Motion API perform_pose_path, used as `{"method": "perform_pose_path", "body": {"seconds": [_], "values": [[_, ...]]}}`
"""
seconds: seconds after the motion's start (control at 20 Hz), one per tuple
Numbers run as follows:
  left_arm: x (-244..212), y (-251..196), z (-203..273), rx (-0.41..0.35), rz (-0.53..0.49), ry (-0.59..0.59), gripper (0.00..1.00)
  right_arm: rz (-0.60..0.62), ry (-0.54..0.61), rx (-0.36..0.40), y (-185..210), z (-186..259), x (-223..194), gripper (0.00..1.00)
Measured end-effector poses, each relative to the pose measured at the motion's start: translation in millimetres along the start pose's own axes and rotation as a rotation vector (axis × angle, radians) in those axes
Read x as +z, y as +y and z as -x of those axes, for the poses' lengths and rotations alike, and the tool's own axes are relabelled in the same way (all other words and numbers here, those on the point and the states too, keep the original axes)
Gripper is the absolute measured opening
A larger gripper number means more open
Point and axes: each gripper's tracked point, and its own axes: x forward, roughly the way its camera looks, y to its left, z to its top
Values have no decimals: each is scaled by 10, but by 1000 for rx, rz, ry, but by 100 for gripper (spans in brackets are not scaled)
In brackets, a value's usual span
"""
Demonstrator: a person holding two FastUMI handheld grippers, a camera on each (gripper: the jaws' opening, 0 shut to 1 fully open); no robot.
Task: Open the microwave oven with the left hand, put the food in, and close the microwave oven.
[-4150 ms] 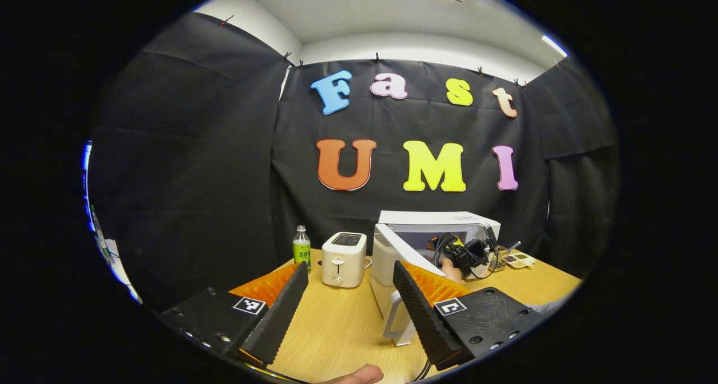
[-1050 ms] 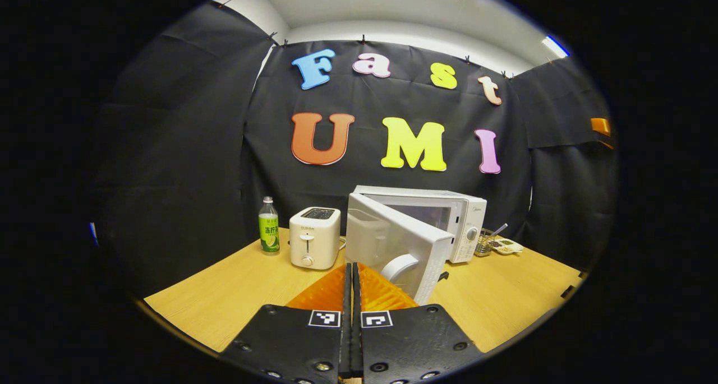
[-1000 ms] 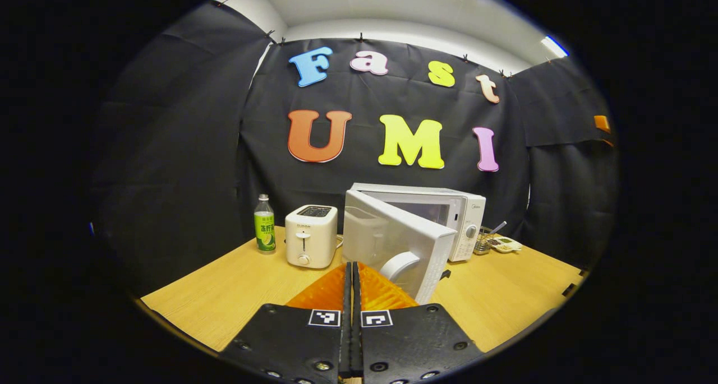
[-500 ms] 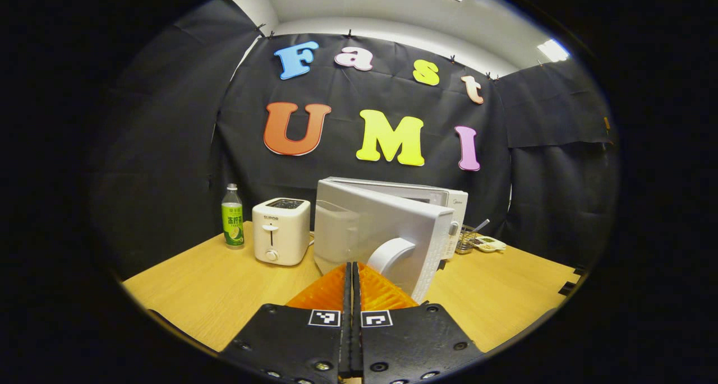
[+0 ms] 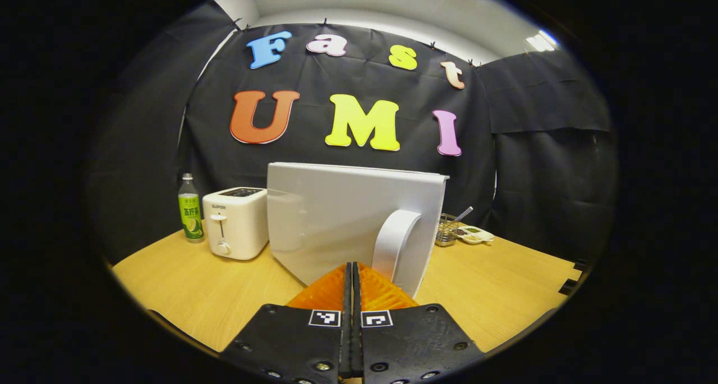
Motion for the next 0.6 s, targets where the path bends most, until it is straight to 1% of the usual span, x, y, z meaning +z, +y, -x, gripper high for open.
{"method": "perform_pose_path", "body": {"seconds": [0.2, 0.25, 0.3, 0.5, 0.55, 0.6], "values": [[-54, -169, -367, -42, 30, 17, 0, -8, 15, -10, -70, -87, -96, 100], [-46, -214, -451, -49, 33, 16, 0, -9, 15, -10, -81, -110, -113, 91], [-33, -252, -546, -56, 38, 12, 0, -10, 18, -9, -89, -152, -142, 100], [34, -403, -848, -77, 19, 8, 0, -11, 53, 0, -136, -272, -293, 100], [63, -442, -920, -85, 22, 3, 0, -5, 57, 7, -137, -303, -309, 91], [69, -471, -991, -86, 19, 6, 0, 0, 59, 9, -161, -348, -327, 91]]}}
